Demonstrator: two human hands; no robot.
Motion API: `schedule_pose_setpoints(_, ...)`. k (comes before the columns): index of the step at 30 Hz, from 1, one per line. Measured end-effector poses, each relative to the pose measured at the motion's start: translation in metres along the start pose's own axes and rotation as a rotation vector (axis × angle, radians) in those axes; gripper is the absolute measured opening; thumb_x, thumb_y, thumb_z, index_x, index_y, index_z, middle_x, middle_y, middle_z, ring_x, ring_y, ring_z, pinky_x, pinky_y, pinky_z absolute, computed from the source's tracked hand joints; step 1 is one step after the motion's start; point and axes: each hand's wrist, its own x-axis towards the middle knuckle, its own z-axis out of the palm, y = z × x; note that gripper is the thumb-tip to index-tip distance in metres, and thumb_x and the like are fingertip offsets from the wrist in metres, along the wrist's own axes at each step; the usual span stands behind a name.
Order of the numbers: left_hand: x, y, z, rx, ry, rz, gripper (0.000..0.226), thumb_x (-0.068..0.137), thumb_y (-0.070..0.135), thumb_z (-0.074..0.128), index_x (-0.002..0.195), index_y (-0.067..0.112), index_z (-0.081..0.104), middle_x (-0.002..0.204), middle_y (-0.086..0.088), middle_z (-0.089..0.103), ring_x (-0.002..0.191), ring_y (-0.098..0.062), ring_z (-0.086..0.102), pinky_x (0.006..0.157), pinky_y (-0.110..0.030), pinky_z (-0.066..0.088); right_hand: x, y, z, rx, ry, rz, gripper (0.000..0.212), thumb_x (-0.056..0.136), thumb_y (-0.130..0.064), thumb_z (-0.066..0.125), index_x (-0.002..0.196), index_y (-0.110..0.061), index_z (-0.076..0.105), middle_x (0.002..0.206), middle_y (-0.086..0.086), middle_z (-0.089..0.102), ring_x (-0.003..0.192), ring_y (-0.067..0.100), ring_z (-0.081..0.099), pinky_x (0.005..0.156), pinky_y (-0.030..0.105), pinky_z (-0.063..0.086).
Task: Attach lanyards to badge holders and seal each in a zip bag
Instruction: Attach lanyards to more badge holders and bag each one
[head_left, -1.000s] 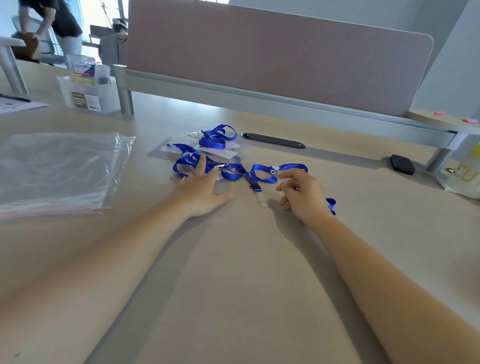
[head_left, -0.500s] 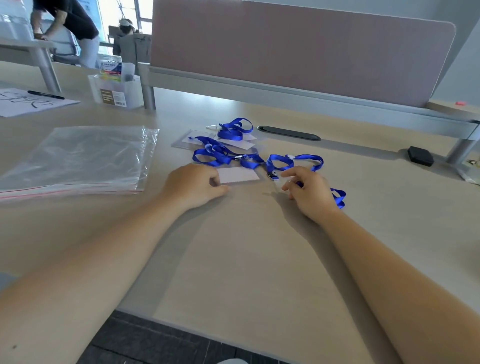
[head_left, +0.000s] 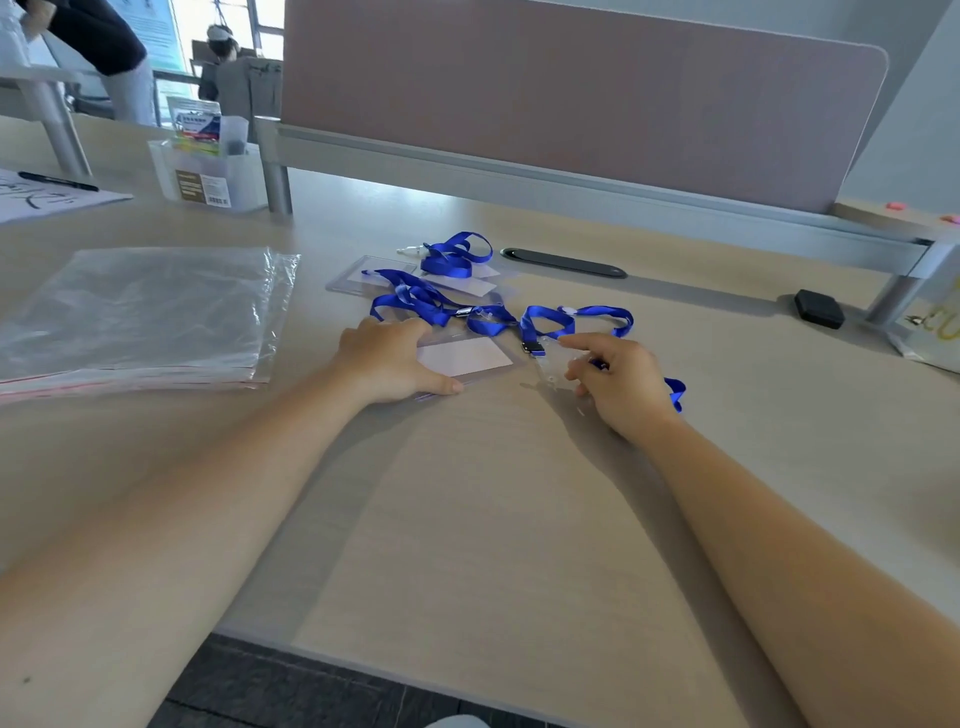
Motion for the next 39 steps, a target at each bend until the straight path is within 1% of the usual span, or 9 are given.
schedule_pose_setpoints(5, -0.002, 0.000, -0.004, -0.018, -0.099, -0.009, 0.058, 0.065, 0.052, 0.072, 0.100, 0.015, 0.043, 0.120, -0.007, 0.050, 0.106, -0.025, 0.042, 0.083, -0.034, 0.032, -0.006, 0.000, -0.002, -0.015, -0.001, 0.009, 0.038, 0.091, 0.000, 0.039, 0.120, -0.015, 0.057, 0.086, 0.000, 0.058, 0.079, 0.018, 0.056, 0.081, 0.033, 0.049)
schedule_pose_setpoints(8, -0.005, -0.001, -0.004, -0.112, -0.147, -0.004, 0.078, 0.061, 0.045, 0.078, 0.121, 0.010, 0.042, 0.130, -0.009, 0.041, 0.120, -0.026, 0.037, 0.092, -0.034, 0.035, -0.012, -0.002, -0.003, 0.059, 0.024, 0.018, 0.035, 0.090, -0.002, 0.043, 0.121, -0.015, 0.055, 0.085, 0.002, 0.059, 0.067, 0.016, 0.055, 0.076, 0.033, 0.050)
schedule_pose_setpoints(11, -0.010, 0.001, -0.002, -0.168, -0.131, 0.015, 0.088, 0.055, 0.046, 0.081, 0.126, 0.012, 0.042, 0.134, -0.011, 0.036, 0.126, -0.027, 0.034, 0.099, -0.037, 0.037, -0.018, -0.005, -0.007, 0.171, 0.050, 0.059, 0.013, 0.086, -0.004, 0.053, 0.094, -0.014, 0.056, 0.084, 0.005, 0.062, 0.052, 0.005, 0.055, 0.060, 0.023, 0.050)
schedule_pose_setpoints(14, -0.015, 0.005, -0.006, -0.381, -0.060, 0.022, 0.067, 0.061, 0.033, 0.081, 0.117, 0.016, 0.047, 0.129, -0.004, 0.046, 0.118, -0.023, 0.046, 0.092, -0.035, 0.042, -0.023, -0.006, -0.014, 0.201, 0.049, 0.063, 0.019, 0.083, -0.005, 0.059, 0.070, -0.018, 0.054, 0.071, 0.001, 0.059, 0.038, -0.002, 0.053, 0.049, 0.017, 0.046)
schedule_pose_setpoints(17, -0.020, 0.016, -0.010, -0.555, -0.054, 0.069, 0.043, 0.071, 0.019, 0.075, 0.102, 0.020, 0.045, 0.126, -0.004, 0.054, 0.111, -0.023, 0.053, 0.089, -0.034, 0.043, -0.030, -0.010, -0.024, 0.268, 0.051, 0.053, 0.011, 0.085, -0.001, 0.055, 0.083, -0.009, 0.062, 0.067, -0.004, 0.055, 0.039, 0.001, 0.054, 0.047, 0.012, 0.046)
schedule_pose_setpoints(25, -0.036, 0.065, -0.009, -0.618, -0.004, 0.179, 0.033, 0.073, 0.016, 0.073, 0.084, 0.023, 0.043, 0.121, -0.006, 0.056, 0.106, -0.025, 0.055, 0.087, -0.039, 0.047, -0.050, -0.023, -0.063, 0.375, 0.154, 0.048, 0.013, 0.085, 0.003, 0.053, 0.094, -0.004, 0.059, 0.075, -0.002, 0.055, 0.035, 0.002, 0.053, 0.043, 0.010, 0.049)
schedule_pose_setpoints(29, -0.046, 0.090, -0.007, -0.667, 0.033, 0.265, 0.033, 0.073, 0.013, 0.072, 0.081, 0.020, 0.041, 0.100, -0.003, 0.053, 0.086, -0.019, 0.048, 0.061, -0.023, 0.036, -0.057, -0.020, -0.077, 0.333, 0.144, 0.075, 0.026, 0.087, -0.006, 0.056, 0.113, -0.009, 0.055, 0.091, 0.004, 0.058, 0.036, 0.005, 0.054, 0.042, 0.013, 0.050)
schedule_pose_setpoints(32, -0.051, 0.105, -0.007, -0.715, -0.030, 0.291, 0.028, 0.077, 0.014, 0.069, 0.082, 0.017, 0.042, 0.089, 0.000, 0.054, 0.074, -0.014, 0.049, 0.055, -0.018, 0.037, -0.060, -0.019, -0.087, 0.288, 0.155, 0.101, 0.006, 0.087, -0.014, 0.058, 0.090, -0.009, 0.056, 0.070, 0.004, 0.058, 0.047, 0.014, 0.052, 0.044, 0.016, 0.048)
schedule_pose_setpoints(39, -0.057, 0.132, -0.014, -0.755, -0.118, 0.282, 0.026, 0.085, 0.033, 0.059, 0.076, 0.012, 0.045, 0.076, -0.002, 0.050, 0.070, -0.017, 0.046, 0.065, -0.027, 0.034, -0.066, -0.009, -0.094, 0.206, 0.195, 0.083, 0.028, 0.082, -0.021, 0.064, 0.063, -0.014, 0.044, 0.060, 0.003, 0.056, 0.028, 0.002, 0.045, 0.036, 0.014, 0.040)
